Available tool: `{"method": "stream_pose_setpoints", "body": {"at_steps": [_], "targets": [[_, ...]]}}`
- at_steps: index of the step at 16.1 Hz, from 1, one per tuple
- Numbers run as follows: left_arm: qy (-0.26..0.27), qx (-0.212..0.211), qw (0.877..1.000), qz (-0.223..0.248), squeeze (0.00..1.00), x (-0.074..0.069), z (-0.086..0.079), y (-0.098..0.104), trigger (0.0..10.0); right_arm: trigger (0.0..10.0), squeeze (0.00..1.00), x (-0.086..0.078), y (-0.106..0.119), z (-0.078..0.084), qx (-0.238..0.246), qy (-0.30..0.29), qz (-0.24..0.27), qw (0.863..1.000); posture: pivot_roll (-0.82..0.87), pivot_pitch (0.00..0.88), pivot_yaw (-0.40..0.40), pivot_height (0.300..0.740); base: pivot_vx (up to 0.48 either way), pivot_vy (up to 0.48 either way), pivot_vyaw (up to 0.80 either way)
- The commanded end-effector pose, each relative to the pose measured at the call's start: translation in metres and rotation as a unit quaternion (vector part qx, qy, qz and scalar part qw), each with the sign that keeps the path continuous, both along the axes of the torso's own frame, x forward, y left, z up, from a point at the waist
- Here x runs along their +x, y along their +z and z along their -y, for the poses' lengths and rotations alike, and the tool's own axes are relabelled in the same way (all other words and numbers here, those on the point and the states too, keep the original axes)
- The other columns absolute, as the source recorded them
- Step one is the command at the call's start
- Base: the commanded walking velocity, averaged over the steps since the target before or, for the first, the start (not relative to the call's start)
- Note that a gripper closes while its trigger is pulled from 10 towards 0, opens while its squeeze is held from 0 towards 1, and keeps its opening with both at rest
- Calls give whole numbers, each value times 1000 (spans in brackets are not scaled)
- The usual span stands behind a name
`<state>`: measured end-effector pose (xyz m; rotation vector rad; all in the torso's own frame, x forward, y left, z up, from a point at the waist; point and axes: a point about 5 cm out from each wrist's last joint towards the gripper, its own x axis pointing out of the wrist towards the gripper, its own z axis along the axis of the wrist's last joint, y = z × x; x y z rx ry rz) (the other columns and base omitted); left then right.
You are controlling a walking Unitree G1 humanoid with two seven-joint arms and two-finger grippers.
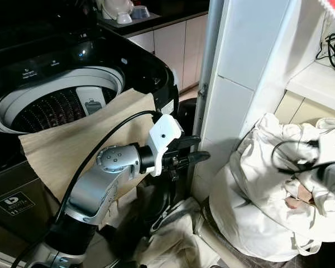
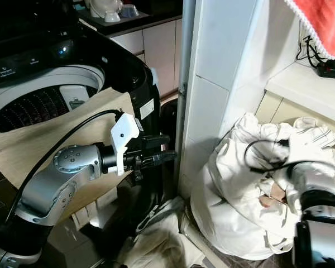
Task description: Clothes washing
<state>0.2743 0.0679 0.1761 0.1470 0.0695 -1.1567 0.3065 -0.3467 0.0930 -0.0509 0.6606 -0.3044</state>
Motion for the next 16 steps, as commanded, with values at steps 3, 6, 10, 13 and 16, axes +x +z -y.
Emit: {"method": "stream_pose_setpoints", "body": {"at_steps": [3,6,10,13,16], "targets": [[42,-22,999,20,0,9,-5,8,10000,0,0,14,50,8,-5,0,108,994,-79,0,43,740,0,0,0],[76,-54,995,38,0,19,-7,19,10000,0,0,23,107,-3,-17,52,200,978,-84,0,46,740,0,0,0],[88,-124,987,60,0,25,-2,45,10000,0,0,22,187,-58,109,226,334,908,-84,0,45,740,0,0,0],[77,-198,972,101,1000,27,10,75,10000,0,0,2,218,-114,204,401,385,806,-76,0,31,740,0,0,0],[88,-249,954,143,1000,29,16,96,10000,0,0,-4,223,-139,252,438,385,772,-73,0,28,740,0,0,0]]}}
